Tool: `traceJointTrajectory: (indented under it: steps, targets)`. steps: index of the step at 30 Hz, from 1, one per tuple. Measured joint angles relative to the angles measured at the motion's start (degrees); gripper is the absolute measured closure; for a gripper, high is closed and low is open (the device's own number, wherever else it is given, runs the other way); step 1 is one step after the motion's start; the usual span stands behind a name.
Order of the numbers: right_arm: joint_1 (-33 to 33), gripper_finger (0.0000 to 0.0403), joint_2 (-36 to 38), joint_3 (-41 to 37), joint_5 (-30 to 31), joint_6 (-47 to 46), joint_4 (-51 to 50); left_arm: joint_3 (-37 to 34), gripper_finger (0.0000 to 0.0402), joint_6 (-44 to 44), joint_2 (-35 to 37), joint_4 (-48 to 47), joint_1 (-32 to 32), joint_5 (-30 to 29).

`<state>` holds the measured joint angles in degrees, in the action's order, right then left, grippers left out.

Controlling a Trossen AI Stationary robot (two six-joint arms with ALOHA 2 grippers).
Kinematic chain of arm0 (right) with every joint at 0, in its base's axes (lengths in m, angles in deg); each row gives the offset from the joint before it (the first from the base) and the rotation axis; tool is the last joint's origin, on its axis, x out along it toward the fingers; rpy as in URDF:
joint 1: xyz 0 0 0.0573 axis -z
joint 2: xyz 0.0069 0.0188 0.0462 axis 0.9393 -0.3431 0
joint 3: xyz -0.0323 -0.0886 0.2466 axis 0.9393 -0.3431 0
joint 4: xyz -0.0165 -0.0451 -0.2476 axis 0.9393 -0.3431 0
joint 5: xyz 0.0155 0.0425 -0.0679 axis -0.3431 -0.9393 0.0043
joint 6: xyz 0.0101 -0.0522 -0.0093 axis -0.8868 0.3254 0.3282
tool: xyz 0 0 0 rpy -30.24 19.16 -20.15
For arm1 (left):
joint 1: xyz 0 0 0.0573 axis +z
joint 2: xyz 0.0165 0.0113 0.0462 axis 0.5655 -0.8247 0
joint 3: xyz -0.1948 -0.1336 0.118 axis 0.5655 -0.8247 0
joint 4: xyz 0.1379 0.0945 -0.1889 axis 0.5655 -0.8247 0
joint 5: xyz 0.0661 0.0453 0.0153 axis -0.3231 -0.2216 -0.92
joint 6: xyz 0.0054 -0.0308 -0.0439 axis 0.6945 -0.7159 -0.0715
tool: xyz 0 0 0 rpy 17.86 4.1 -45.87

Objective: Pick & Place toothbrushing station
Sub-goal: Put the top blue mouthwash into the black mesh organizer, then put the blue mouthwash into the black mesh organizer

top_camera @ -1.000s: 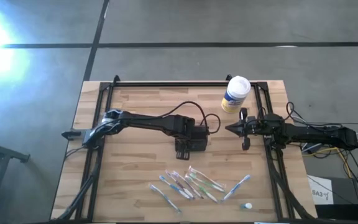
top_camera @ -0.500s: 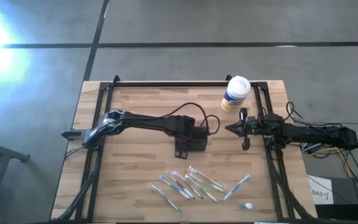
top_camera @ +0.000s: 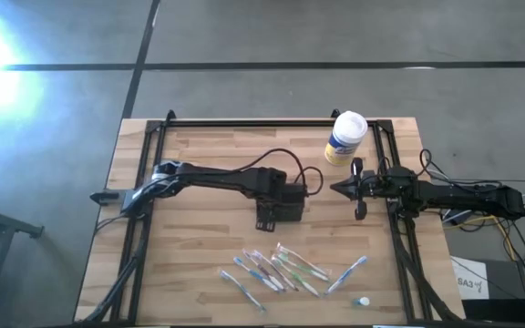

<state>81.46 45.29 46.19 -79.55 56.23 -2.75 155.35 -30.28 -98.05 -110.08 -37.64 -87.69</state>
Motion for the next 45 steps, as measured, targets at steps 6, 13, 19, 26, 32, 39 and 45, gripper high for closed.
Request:
traceJointTrajectory:
  steps: [6, 13, 19, 26, 32, 39, 45]
  targets:
    - [0.02, 0.0394, 0.01, 0.0, 0.32, 0.0, 0.0, 0.0, 0.0307, 0.45, -1.76, 0.46, -0.02, 0.57]
    - [0.02, 0.0394, 0.02, 0.0, 0.35, 0.39, -0.02, 0.02, 0.0307, 0.56, -2.05, 0.58, 0.12, 0.57]
    - [0.02, 0.0394, 0.0, 0.0, 0.35, 0.59, -0.04, 0.02, 0.0272, 0.36, -2.05, 0.59, 0.24, 0.61]
    - [0.0, 0.0394, 0.0, 0.0, 0.35, 0.5, -0.07, 0.02, 0.0201, 0.23, -2.05, 1.29, 0.42, 0.61]
    - [0.0, 0.0394, 0.0, 0.0, 0.35, 0.48, -0.07, 0.02, 0.0199, 0.25, -2.03, 1.36, 0.42, 0.61]
    - [0.02, 0.0394, 0.02, 0.0, 0.37, 0.71, -0.07, 2.41, 0.0199, 0.29, -2.01, 0.3, 0.41, 0.74]
    - [0.0, 0.0394, 0.0, 0.0, 0.35, 0.76, -0.09, 5.72, 0.0198, 0.27, -2.01, -1.81, 0.37, 1.21]
